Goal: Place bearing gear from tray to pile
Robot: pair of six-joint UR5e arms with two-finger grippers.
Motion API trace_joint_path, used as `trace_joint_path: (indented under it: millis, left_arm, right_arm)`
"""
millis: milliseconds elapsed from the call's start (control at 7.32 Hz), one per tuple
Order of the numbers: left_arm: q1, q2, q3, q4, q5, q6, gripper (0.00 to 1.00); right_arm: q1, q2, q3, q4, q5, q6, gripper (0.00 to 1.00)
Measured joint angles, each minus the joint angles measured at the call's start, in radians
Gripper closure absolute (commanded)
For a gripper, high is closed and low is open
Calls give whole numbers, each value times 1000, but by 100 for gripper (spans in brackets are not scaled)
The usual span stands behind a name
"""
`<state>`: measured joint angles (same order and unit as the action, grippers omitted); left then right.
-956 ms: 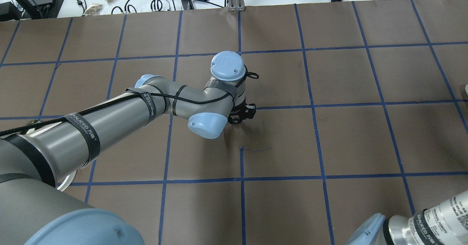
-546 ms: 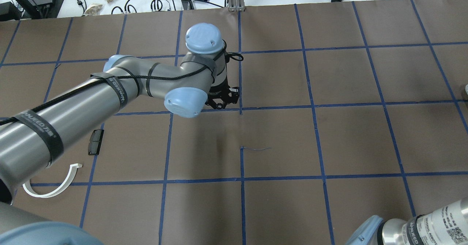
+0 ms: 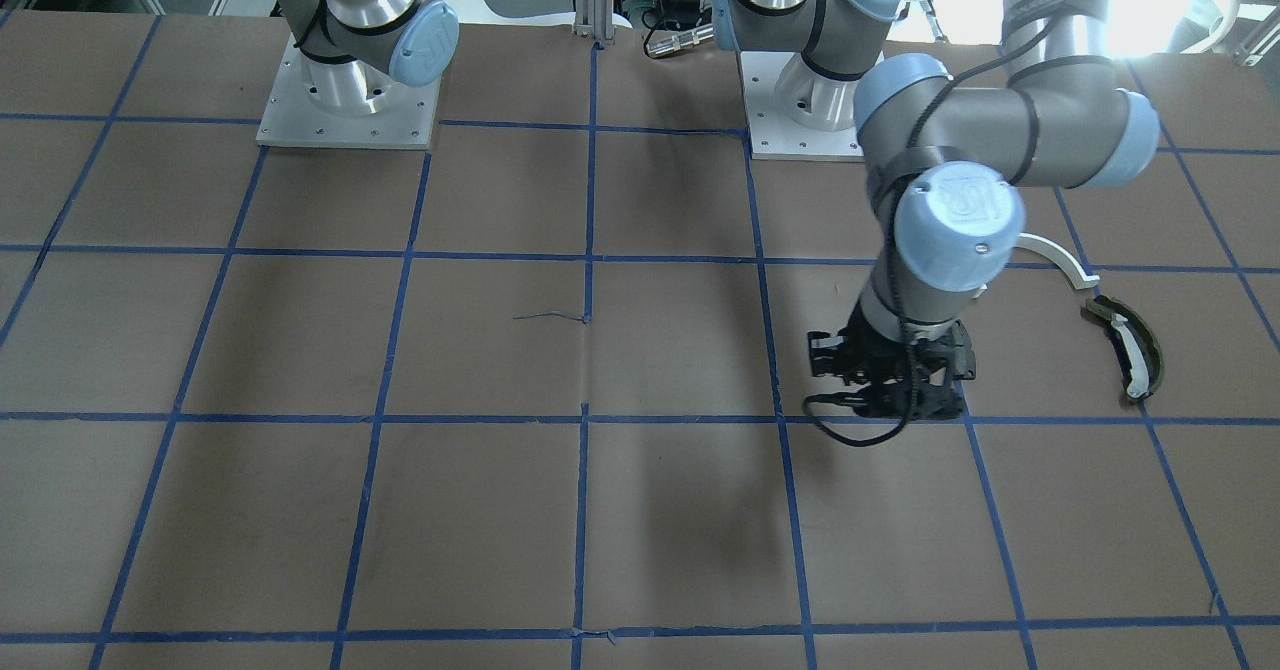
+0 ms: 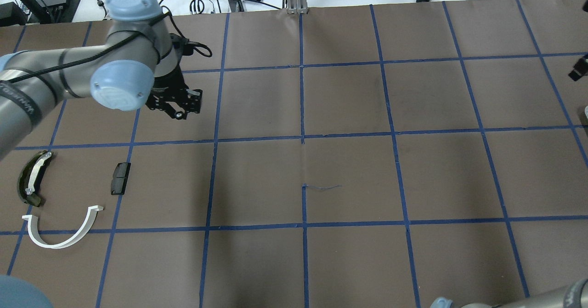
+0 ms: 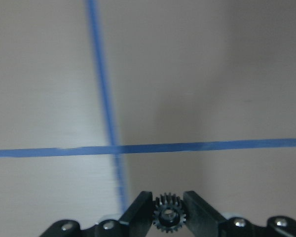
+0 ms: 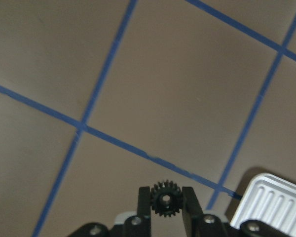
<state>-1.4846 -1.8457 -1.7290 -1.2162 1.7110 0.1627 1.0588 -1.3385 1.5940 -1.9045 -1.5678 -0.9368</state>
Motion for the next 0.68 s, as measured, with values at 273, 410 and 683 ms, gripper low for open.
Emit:
trace_joint_path:
  millis: [273,410,683]
  left_arm:
    - [201,3,-31,-3,13,193,100]
    - [282,-7,-38,2,12,259,100]
    - [399,-40,-69,26,-20,355,100]
  right_arm:
    - [274,25,28,12,2,399,97]
    - [414,44,48,7,5,627,97]
    - [673,107,114,-125,10,1061,97]
